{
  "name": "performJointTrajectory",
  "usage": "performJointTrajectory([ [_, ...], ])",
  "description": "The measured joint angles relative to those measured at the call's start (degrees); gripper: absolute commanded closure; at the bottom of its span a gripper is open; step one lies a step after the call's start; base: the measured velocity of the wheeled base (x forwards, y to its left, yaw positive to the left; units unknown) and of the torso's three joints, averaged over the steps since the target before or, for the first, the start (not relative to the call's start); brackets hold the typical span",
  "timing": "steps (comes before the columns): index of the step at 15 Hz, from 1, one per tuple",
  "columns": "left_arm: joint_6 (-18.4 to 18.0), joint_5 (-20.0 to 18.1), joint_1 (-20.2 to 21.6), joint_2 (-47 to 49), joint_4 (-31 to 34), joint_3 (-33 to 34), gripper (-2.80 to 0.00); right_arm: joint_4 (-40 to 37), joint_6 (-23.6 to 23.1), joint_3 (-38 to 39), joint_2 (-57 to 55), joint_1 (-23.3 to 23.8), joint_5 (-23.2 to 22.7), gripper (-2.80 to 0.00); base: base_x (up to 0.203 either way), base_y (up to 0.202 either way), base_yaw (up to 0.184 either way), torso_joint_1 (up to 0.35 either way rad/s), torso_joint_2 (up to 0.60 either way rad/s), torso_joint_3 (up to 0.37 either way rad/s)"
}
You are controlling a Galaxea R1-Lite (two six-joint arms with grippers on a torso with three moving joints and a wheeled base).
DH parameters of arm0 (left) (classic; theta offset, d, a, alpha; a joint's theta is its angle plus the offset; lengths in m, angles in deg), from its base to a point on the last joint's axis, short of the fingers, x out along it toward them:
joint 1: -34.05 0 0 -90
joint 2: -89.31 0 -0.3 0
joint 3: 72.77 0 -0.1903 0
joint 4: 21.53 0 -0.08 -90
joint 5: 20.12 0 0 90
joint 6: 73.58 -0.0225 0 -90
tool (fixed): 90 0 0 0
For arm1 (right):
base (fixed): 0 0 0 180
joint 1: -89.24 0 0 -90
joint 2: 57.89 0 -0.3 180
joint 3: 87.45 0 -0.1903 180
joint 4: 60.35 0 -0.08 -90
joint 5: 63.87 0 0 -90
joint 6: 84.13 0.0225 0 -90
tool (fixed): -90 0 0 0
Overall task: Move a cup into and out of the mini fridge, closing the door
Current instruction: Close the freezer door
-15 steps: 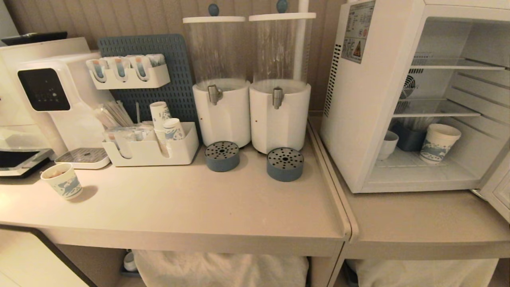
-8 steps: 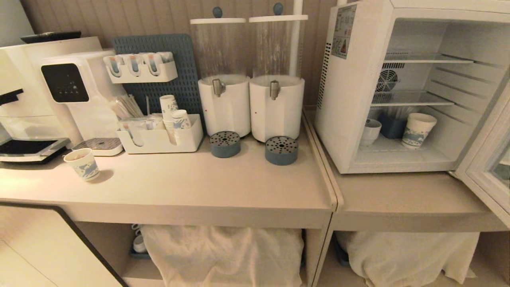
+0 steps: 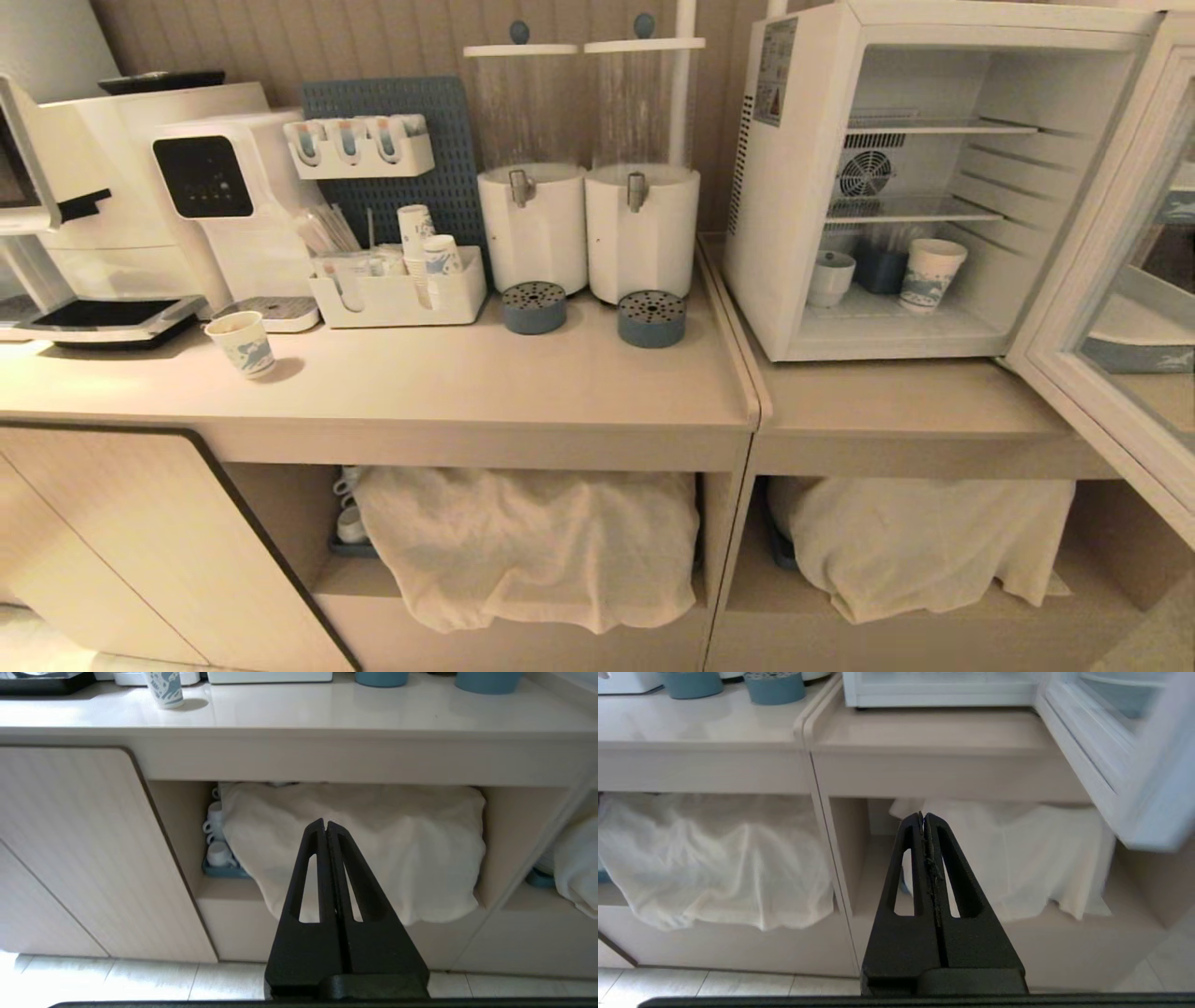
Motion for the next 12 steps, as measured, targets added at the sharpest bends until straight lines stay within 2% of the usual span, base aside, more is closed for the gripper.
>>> performJointTrajectory([
  [3, 0.01, 0.00, 0.00, 0.00, 0.00, 0.00, 0.00, 0.02, 0.01, 0.00, 0.00, 0.00, 0.02, 0.00, -0.164, 0.000, -0.001, 0.003, 0.01, 0.001],
  [9, -0.05, 0.00, 0.00, 0.00, 0.05, 0.00, 0.00, 0.00, 0.00, -0.06, 0.02, 0.00, -0.04, 0.00, 0.000, 0.000, 0.000, 0.000, 0.00, 0.000],
  [12, -0.10, 0.00, -0.02, 0.00, 0.07, 0.00, 0.00, 0.00, 0.02, -0.09, 0.02, 0.09, -0.04, 0.00, -0.001, -0.094, -0.007, 0.004, 0.00, -0.001],
])
